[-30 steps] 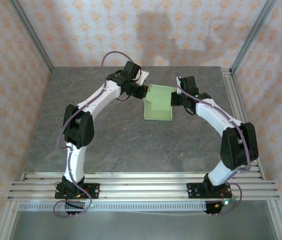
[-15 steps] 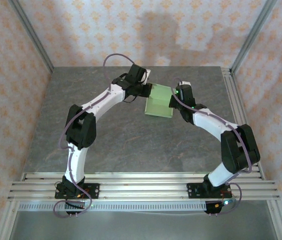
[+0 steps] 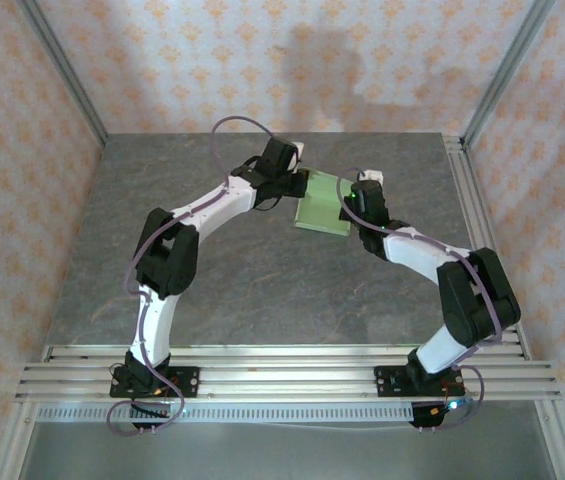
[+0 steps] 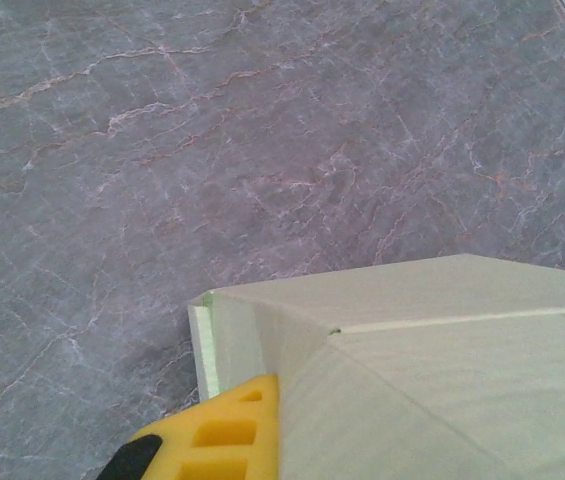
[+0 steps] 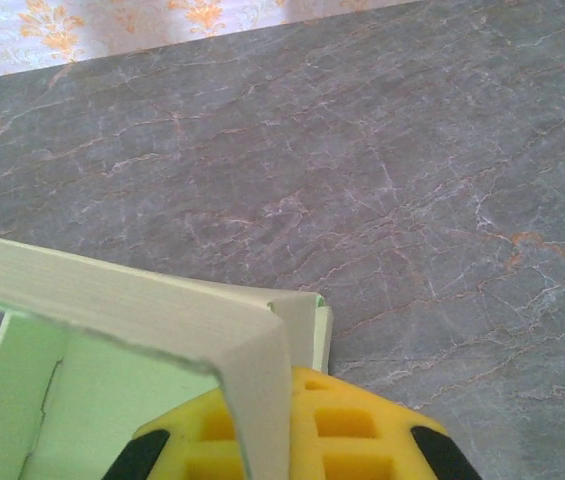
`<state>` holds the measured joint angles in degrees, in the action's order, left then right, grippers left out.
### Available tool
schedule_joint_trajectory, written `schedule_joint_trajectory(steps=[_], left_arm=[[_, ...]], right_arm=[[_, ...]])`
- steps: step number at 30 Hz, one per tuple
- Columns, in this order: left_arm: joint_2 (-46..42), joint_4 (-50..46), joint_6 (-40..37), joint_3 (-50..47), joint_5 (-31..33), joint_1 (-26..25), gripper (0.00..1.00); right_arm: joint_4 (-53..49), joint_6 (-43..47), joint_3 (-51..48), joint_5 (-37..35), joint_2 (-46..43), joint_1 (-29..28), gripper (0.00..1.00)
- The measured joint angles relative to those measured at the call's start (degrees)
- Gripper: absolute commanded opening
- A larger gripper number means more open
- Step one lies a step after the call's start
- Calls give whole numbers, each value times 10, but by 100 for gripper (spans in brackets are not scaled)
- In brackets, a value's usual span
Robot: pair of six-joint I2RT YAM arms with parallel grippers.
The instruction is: Fold the paper box
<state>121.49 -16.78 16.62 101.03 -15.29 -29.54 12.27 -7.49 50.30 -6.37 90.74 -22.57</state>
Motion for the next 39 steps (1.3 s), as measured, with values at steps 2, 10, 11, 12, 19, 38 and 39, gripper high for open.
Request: schedule_joint_trajectory(steps=[2,10,11,12,19,38,39], left_arm=[[6,11,0,-5,4,-1,0],[7,71,3,-48,14,-5,0],[7,80,3,-53,15,-5,0],[7,88,5,-57,17,-5,0],[5,130,19,-82,23,-9,0],[5,104,86,-76,28,-9,0],[5,118,90,-86,28,-9,0]], right_arm=[[12,2,-11,-7,3,-2,0],[73,9,-42,-32,14,-15,0],[78,10,-44,-34,15,-16,0],[85,11,-47,-37,16,-18,0],[127,13,-68,-40,18,-21,0],[171,20,-85,-46,27,-30,0],[179,22,-90,-48,27,-33,0]])
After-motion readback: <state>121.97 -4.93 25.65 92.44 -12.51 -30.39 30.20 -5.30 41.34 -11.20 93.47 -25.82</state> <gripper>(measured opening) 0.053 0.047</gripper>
